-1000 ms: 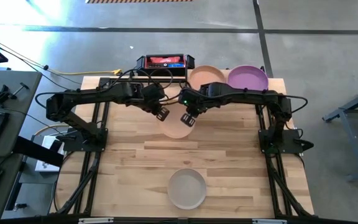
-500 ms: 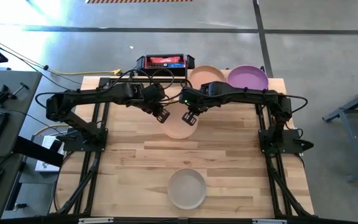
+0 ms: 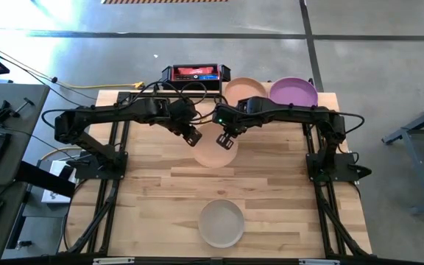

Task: Place and stack plates onto a shelf
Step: Stack the beige plate on top of the light orange plate on the shelf

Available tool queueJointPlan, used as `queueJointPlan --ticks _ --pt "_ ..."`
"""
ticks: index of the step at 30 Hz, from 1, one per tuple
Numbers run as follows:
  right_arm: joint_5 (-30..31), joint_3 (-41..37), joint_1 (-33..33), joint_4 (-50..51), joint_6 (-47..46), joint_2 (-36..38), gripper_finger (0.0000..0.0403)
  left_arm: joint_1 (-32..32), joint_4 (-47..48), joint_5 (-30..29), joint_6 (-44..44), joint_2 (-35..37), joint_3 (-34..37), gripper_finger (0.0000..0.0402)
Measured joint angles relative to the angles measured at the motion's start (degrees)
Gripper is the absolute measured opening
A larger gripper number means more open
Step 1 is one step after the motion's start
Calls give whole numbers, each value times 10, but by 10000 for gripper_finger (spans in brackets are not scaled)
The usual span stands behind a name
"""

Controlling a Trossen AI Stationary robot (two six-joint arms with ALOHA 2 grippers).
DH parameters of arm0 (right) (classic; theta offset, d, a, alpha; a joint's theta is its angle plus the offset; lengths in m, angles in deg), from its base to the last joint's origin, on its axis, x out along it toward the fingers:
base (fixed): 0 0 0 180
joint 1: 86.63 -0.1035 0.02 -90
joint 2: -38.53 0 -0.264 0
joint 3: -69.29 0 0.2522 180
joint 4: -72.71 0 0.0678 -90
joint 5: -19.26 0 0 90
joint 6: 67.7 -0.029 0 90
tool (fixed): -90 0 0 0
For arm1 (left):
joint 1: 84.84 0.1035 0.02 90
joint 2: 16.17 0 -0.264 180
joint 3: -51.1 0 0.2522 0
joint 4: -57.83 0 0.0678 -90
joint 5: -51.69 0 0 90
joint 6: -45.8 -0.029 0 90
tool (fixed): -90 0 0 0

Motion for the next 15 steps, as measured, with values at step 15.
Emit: queueJointPlan --ticks 15 --pt "1 1 20 84 22 17 1 4 -8 3 0 78 0 118"
